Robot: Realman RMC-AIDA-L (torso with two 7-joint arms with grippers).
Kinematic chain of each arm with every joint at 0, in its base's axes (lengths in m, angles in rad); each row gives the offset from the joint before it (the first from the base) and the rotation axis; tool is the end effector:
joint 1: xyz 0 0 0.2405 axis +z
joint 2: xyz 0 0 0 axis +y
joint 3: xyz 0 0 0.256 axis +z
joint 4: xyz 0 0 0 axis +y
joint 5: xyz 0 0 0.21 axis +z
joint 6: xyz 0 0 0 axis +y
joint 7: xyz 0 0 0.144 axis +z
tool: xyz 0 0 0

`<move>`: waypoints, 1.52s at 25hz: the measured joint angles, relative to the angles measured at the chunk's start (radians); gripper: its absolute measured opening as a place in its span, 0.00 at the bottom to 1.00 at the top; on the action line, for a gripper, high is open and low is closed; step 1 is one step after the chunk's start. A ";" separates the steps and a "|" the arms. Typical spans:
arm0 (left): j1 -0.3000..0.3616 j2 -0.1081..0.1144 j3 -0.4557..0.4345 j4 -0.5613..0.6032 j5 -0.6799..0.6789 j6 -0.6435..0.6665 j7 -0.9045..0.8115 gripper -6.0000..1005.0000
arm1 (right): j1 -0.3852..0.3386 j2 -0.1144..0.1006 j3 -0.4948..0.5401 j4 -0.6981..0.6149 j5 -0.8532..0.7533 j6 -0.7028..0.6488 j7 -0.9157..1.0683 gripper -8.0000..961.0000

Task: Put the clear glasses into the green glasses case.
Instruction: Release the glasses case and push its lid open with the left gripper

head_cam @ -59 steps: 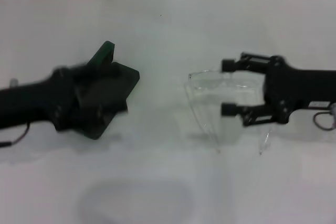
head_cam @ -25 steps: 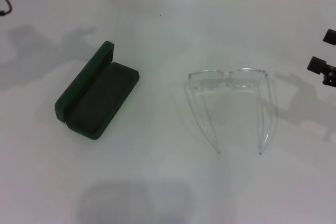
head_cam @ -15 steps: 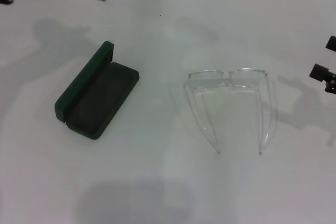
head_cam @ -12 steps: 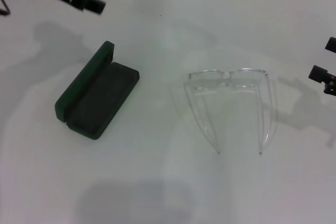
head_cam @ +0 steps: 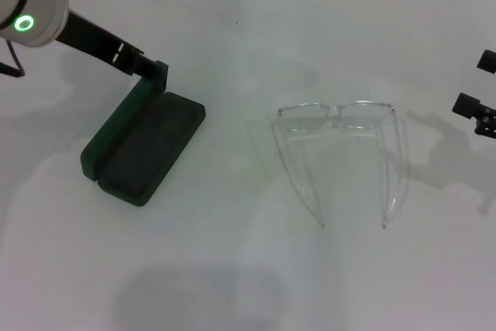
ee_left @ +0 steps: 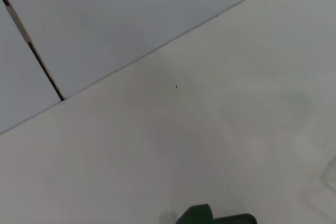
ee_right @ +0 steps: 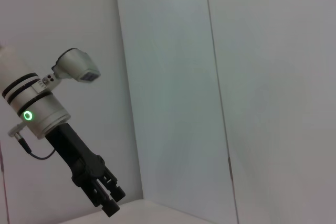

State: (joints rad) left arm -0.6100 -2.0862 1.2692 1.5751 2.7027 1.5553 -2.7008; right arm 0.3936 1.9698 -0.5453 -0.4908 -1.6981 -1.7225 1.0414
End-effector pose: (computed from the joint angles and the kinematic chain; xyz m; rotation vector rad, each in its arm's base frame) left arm -0.1500 0.3749 0.0547 -2.3396 -0.9145 0.2900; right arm 0.3017 0.2969 0.0631 -2.3796 0.3701 1.0132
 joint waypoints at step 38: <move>-0.025 -0.001 0.013 -0.267 0.047 -0.114 0.057 0.48 | 0.018 0.005 0.008 0.012 -0.001 0.023 -0.014 0.93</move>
State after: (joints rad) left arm -0.6348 -2.0876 1.2823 1.3080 2.7501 1.4412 -2.6442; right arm 0.4117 1.9751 -0.5373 -0.4787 -1.6995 -1.6997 1.0277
